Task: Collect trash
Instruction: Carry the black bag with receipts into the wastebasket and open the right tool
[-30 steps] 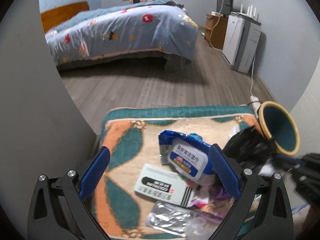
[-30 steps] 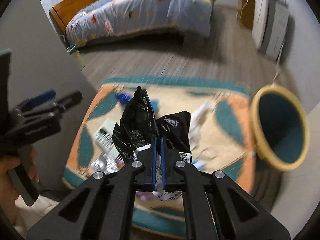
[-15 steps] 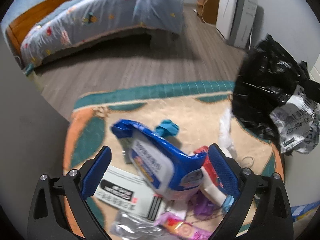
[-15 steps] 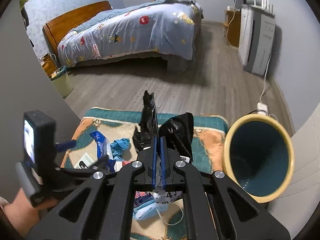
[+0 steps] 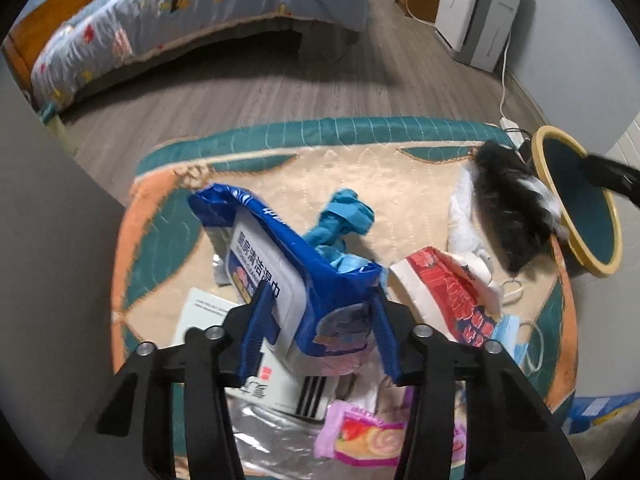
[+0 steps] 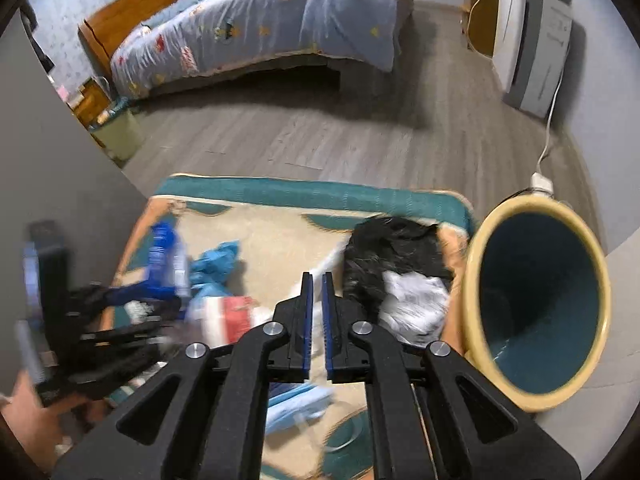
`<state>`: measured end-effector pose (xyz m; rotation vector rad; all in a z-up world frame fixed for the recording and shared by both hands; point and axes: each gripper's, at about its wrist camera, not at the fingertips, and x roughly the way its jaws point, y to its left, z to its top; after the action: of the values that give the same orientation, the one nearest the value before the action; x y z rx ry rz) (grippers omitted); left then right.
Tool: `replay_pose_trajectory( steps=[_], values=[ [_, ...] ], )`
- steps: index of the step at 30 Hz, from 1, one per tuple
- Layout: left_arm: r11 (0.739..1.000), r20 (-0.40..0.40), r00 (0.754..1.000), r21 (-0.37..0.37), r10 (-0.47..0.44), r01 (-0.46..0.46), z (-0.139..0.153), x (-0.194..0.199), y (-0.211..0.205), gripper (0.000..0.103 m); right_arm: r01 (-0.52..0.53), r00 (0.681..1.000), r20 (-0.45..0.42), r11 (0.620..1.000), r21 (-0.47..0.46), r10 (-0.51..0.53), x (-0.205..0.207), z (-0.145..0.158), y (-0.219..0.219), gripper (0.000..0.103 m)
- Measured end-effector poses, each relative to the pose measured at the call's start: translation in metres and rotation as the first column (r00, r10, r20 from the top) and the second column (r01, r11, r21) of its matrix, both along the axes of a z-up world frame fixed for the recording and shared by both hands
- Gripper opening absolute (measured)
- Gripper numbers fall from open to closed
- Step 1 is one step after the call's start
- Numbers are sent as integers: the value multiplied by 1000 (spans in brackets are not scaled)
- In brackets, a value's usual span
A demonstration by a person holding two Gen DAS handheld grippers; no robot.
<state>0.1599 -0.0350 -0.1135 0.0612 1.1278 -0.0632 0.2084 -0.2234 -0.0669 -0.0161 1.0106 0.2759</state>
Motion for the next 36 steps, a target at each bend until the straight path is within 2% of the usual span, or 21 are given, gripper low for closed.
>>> replay_pose_trajectory(
  steps=[1, 3, 5, 7, 11, 15, 16, 17, 18, 20, 22, 30, 36],
  values=[
    [1000, 8, 1000, 14, -6, 6, 2, -2, 0, 44, 23, 1000, 0, 1000, -6, -23, 5, -3, -7, 41],
    [999, 24, 999, 37, -22, 21, 7, -4, 1, 41, 86, 996, -14, 996, 9, -86, 15, -12, -26, 60],
    [997, 55, 998, 68, -41, 37, 15, -7, 2, 36, 138, 989, -50, 990, 21, -136, 25, -24, -42, 65],
    [996, 92, 994, 79, -53, 46, 25, -9, 3, 31, 163, 983, -87, 986, 26, -160, 32, -37, -49, 79],
    [997, 154, 987, 65, -52, 43, 43, -7, 6, 29, 119, 981, -157, 993, 4, -117, 39, -64, -38, 85],
    [996, 213, 974, 63, -76, 64, 58, -7, 4, 29, 38, 976, -209, 994, -99, -58, 43, -92, -20, 85],
    [995, 227, 970, 69, -90, 77, 61, -8, 2, 29, 21, 973, -225, 992, -122, -48, 43, -98, -16, 81],
    [994, 233, 967, 69, -100, 87, 62, -8, 0, 29, 6, 970, -241, 989, -150, -42, 43, -104, -13, 74],
    [994, 233, 967, 65, -104, 91, 62, -7, 0, 29, -8, 964, -262, 986, -166, -36, 43, -109, -11, 58],
    [993, 232, 966, 55, -110, 100, 63, -8, -2, 29, -2, 958, -284, 991, -136, -37, 43, -111, -13, 45],
    [992, 238, 964, 55, -120, 110, 65, -7, -5, 29, 15, 963, -264, 992, -123, -48, 42, -102, -15, 26],
    [984, 314, 933, 26, -174, 174, 89, -15, -21, 29, 51, 985, -163, 997, -51, -59, 25, -43, -28, 22],
    [964, 416, 881, -39, -224, 264, 116, -24, -46, 29, 124, 990, -64, 992, -14, -125, 1, 6, -68, 22]
  ],
)
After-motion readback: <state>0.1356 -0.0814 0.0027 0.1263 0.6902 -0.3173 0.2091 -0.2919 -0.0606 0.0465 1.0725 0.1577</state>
